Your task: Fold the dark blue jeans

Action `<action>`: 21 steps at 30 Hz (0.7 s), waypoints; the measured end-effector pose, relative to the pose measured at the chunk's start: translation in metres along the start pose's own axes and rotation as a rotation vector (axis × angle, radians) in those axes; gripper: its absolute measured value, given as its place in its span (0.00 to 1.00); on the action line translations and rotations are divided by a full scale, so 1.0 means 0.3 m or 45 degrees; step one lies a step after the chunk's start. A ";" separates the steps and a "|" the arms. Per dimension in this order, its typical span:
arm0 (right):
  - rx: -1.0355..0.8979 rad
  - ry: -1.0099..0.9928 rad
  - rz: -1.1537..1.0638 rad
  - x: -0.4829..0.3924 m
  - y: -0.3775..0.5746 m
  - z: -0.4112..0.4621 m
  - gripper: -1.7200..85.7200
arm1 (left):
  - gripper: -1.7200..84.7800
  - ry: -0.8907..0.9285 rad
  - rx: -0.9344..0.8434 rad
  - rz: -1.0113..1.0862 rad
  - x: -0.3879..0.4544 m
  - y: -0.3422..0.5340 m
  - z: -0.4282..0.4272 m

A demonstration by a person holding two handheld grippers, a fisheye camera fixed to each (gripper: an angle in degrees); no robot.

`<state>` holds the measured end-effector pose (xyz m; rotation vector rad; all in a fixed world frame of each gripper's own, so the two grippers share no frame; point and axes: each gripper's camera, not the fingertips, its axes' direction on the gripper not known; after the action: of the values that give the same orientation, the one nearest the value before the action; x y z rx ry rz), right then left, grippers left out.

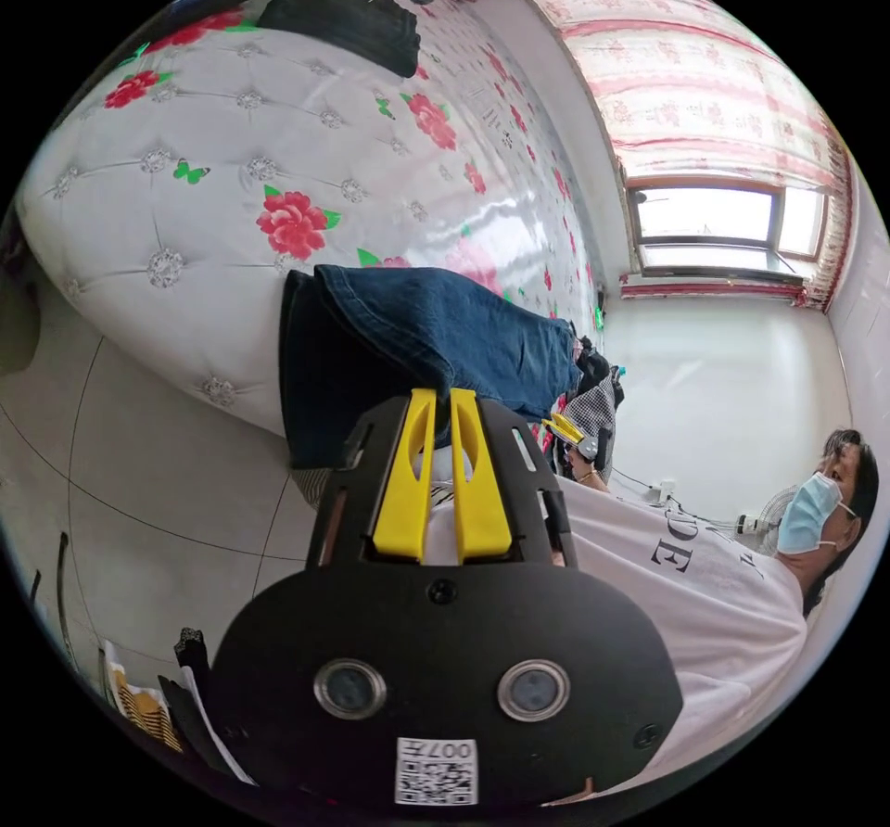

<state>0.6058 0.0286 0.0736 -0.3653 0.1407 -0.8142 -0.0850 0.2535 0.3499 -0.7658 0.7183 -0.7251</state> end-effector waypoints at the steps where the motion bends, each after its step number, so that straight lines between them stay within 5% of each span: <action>1: -0.014 -0.011 0.031 0.011 -0.018 0.021 0.10 | 0.02 -0.009 -0.006 0.012 0.010 -0.004 -0.007; 8: -0.053 0.096 -0.054 -0.003 -0.061 0.041 0.04 | 0.03 -0.081 -0.027 0.091 0.074 -0.006 -0.047; 14: 0.192 0.177 0.090 0.060 0.022 -0.168 0.02 | 0.03 -0.224 -0.060 0.164 0.114 0.082 -0.043; 21: -0.023 -0.087 0.157 0.127 0.035 0.009 0.02 | 0.04 -0.259 -0.258 -0.287 -0.272 0.168 0.276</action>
<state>0.6397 0.0079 0.0728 -0.3973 0.1055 -0.6787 -0.0496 0.3720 0.3768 -1.1022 0.5302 -0.7713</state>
